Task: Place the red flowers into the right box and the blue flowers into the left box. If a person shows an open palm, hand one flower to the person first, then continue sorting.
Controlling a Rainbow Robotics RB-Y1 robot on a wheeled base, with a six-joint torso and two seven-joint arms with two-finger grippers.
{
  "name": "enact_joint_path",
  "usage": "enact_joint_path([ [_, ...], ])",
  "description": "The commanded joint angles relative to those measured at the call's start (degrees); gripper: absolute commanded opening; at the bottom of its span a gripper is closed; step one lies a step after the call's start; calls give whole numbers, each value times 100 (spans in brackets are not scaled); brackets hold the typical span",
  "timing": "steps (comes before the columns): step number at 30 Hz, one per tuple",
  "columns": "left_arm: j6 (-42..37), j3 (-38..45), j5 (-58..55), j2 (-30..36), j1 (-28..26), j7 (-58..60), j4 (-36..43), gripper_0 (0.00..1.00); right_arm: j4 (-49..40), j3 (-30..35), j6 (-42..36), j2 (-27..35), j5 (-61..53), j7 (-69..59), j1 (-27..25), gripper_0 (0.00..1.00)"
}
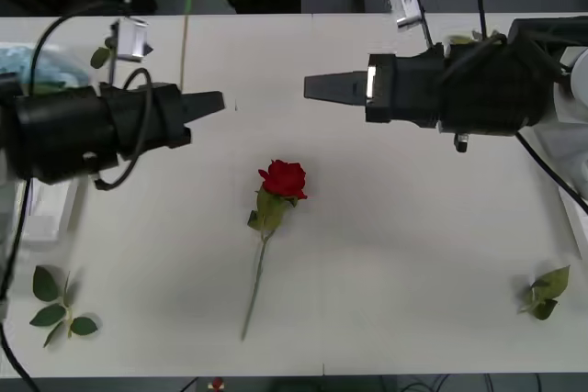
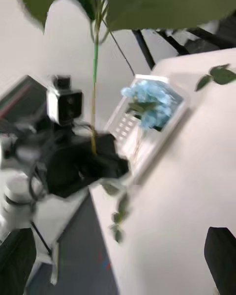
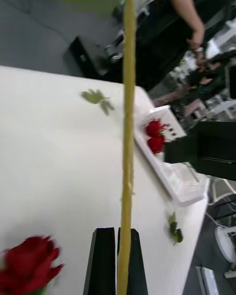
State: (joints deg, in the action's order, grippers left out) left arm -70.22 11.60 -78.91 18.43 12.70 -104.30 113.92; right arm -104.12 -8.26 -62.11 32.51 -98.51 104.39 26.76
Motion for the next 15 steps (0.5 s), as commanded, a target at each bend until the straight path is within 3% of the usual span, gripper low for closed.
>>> enact_joint_path([
  [1,-511,729,210,495,162,393,288,0,-108,131,-355,476,367,1066,66,100],
  [9,-1732,1933,1449,1470,92,674,288,0,-108,738,-1506,634,1000,2446,75,100],
  [15,-1618,2434,2548,1813,-515,569,297,0,-108,1230,-2165,652,1132,3386,75,100],
])
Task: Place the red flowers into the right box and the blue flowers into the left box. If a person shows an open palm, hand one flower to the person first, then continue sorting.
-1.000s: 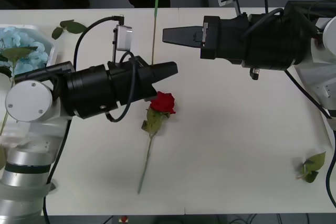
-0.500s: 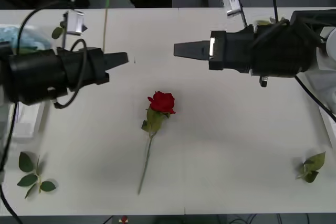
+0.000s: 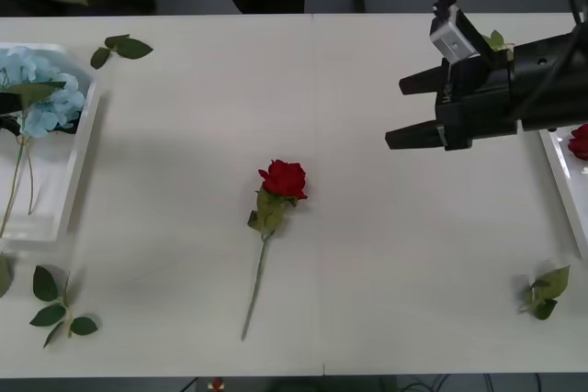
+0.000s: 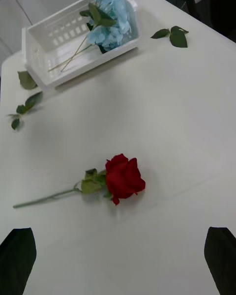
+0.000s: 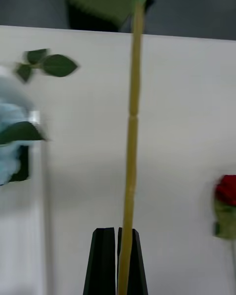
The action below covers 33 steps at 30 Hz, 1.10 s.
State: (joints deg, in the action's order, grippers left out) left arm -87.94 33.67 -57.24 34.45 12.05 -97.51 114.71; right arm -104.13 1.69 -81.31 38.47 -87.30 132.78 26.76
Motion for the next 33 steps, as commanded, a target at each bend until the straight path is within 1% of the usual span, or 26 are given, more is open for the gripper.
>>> enact_joint_path([
  [1,181,280,424,203,-520,-128,218,0,-107,271,-298,65,11,635,75,100],
  [5,339,861,740,203,-950,-637,192,0,-107,499,-562,275,-77,1259,75,100],
  [9,568,1274,538,203,-1320,-796,-45,0,-107,579,-658,583,-235,1646,66,100],
  [12,919,1353,362,194,-1548,-1050,-300,0,-54,605,-658,794,-349,1875,75,100],
  [14,1464,1361,169,185,-1768,-1428,-696,0,192,622,-658,1031,-613,2077,75,100],
  [20,2273,1159,-385,176,-1768,-2228,-1759,0,807,702,-817,1462,-1026,2222,75,100],
  [25,2941,641,-438,185,-1610,-2545,-2462,0,1053,1000,-1115,1550,-947,2222,75,100],
  [28,3301,351,-552,185,-1522,-2562,-2840,0,1088,1071,-1265,1550,-868,2222,75,100],
  [33,3345,236,-631,176,-1460,-2589,-3016,0,1088,1071,-1300,1541,-806,2222,75,100],
])
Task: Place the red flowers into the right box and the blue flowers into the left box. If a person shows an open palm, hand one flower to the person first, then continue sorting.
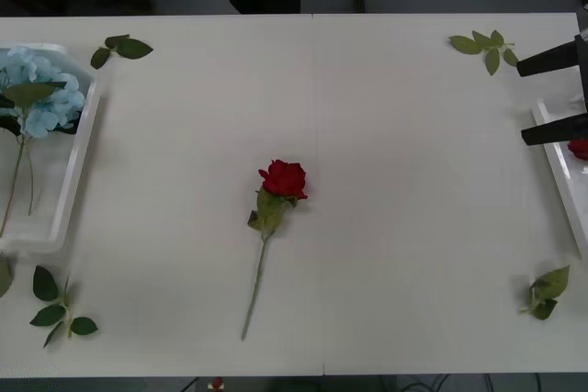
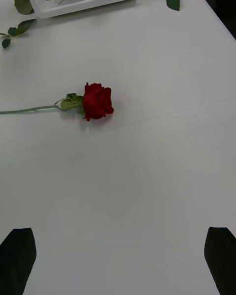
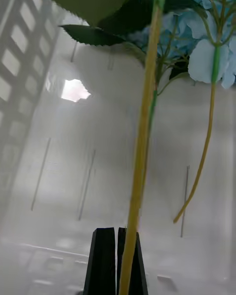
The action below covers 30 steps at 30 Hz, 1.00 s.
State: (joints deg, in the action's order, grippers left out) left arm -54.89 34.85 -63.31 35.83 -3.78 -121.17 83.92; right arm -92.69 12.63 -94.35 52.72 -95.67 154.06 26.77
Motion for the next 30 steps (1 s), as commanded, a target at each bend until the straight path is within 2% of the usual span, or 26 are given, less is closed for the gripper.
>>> enact_joint_path([
  [1,40,109,-24,47,123,-222,63,0,-56,-24,4,115,31,94,74,100],
  [7,-48,92,-94,47,167,-258,71,45,-56,-24,4,115,31,94,74,100],
  [12,-382,153,-244,47,176,-266,159,71,-56,-24,4,115,31,94,74,100],
  [18,-1402,276,-314,161,202,191,915,82,-56,-24,4,115,31,94,74,100],
  [22,-2175,241,-68,266,422,929,1671,83,-56,-24,4,115,31,94,74,100],
  [24,-2527,127,205,284,668,1360,2014,84,-56,-24,4,115,31,94,74,100],
  [27,-2817,-321,670,275,1134,2203,2427,98,-56,-24,4,115,31,94,74,100],
  [30,-2825,-866,1136,179,1529,2792,2488,100,-56,-24,4,115,31,94,74,100],
])
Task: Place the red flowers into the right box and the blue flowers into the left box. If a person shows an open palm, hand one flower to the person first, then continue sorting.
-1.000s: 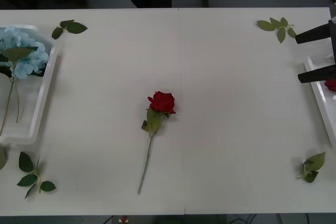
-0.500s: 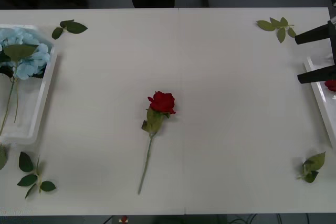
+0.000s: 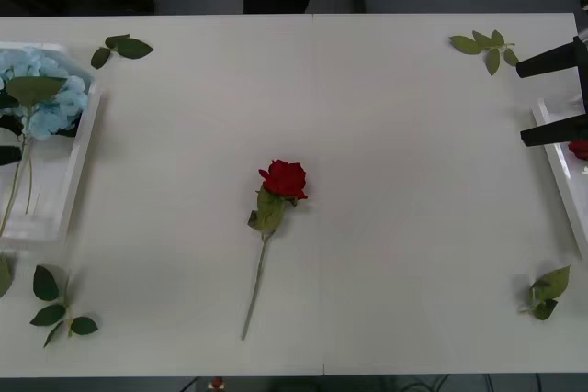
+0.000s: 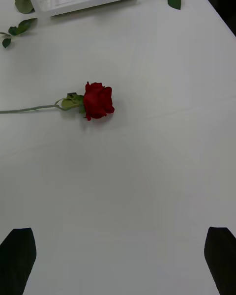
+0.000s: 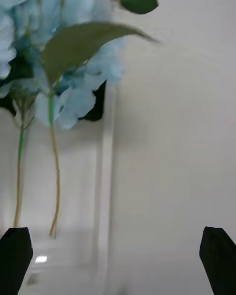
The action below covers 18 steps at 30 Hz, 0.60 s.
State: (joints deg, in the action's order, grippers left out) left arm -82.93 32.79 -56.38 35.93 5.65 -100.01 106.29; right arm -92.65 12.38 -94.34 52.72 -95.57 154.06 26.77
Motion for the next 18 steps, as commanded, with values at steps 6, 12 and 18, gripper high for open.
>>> enact_joint_path([
  [6,-22,-1732,1789,-543,1395,1545,225,100,-61,2,3,115,21,94,74,100],
  [12,40,-2628,3072,-1448,1826,1923,155,100,-61,2,3,115,21,94,74,100],
  [18,49,-3314,3186,-2064,1931,1941,260,100,-61,2,3,115,21,94,74,100],
])
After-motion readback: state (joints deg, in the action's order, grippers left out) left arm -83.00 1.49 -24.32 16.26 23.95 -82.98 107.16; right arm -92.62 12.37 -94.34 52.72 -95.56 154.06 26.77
